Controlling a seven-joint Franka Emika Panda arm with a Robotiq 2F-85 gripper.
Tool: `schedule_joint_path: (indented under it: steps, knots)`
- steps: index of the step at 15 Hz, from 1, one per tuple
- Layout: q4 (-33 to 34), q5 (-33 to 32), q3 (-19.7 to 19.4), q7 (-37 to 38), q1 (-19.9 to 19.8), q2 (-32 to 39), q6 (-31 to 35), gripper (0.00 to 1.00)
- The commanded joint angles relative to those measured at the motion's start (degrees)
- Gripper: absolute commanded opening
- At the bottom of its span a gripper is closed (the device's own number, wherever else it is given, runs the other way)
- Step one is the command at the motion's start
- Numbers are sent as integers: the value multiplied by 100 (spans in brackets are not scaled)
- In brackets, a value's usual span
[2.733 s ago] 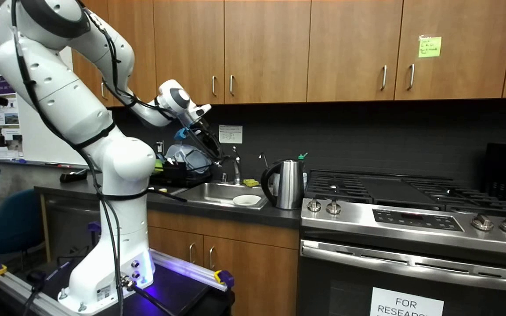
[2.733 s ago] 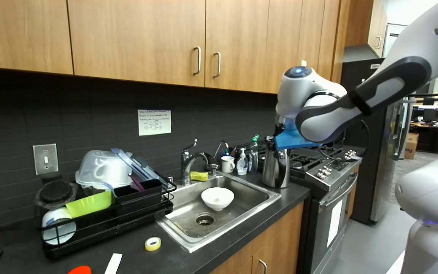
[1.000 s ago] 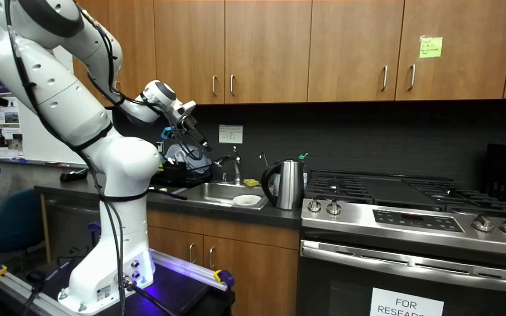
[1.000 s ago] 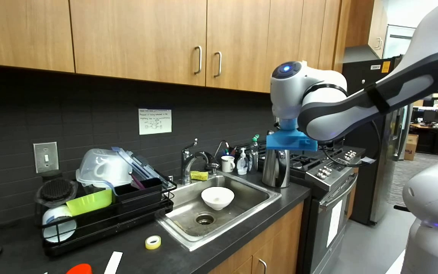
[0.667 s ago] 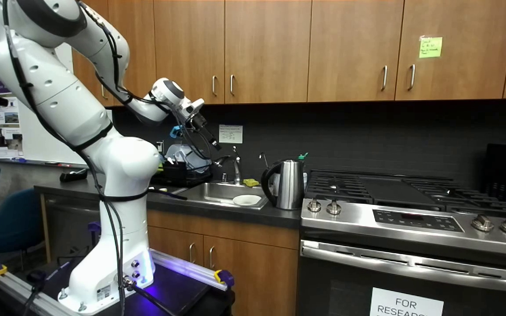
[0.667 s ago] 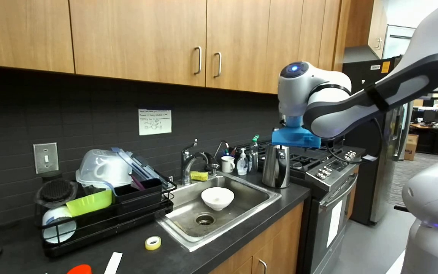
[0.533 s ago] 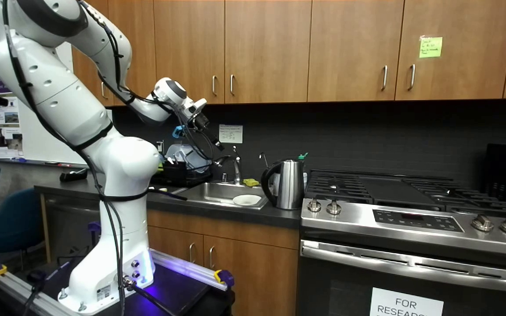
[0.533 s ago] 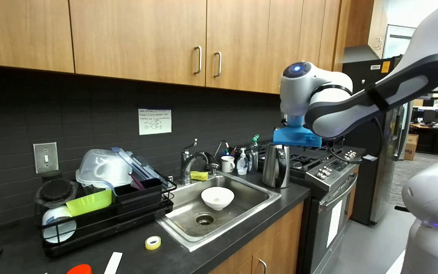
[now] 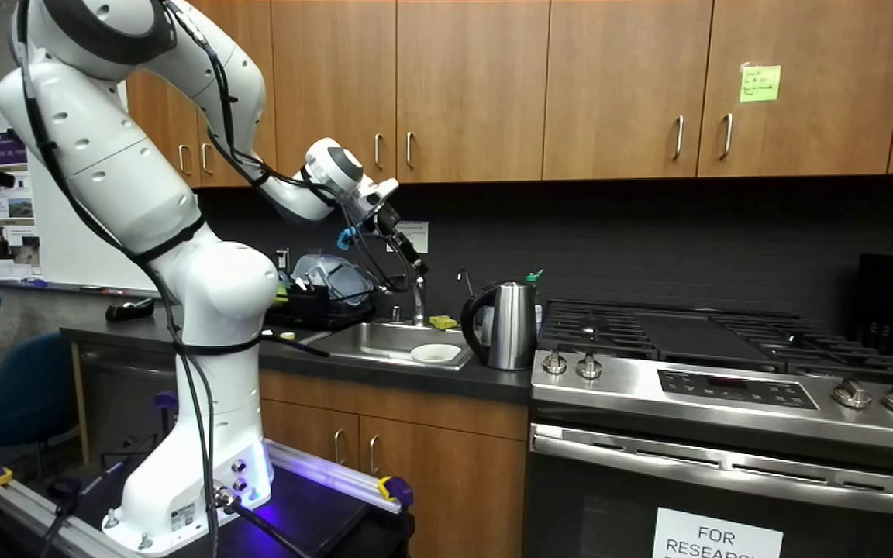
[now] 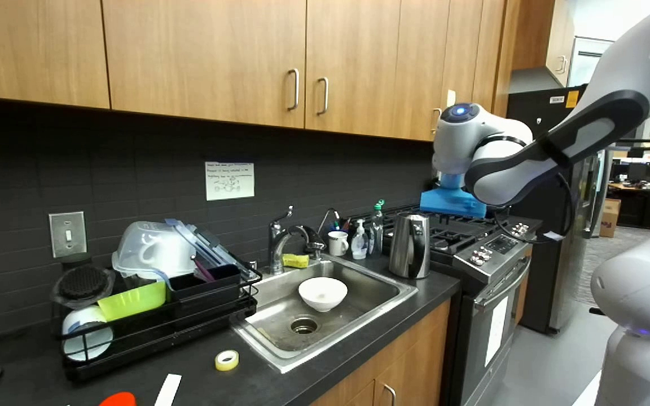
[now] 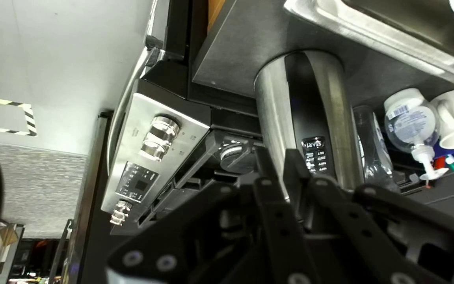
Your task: Push the button on the black handle of the silver kettle
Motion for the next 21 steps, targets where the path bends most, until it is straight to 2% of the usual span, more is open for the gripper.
schedule_joint_path:
  steps: [1,8,12,21]
  knots:
    - [189,-227,-362,-289,-150,335,463,0]
    - [401,-63,-733,-1026,-244,827,1374,0]
    - [471,71,-985,-1327,-116,1284,1880,0]
    - [803,162,-1323,-1732,-100,2062,2187,0]
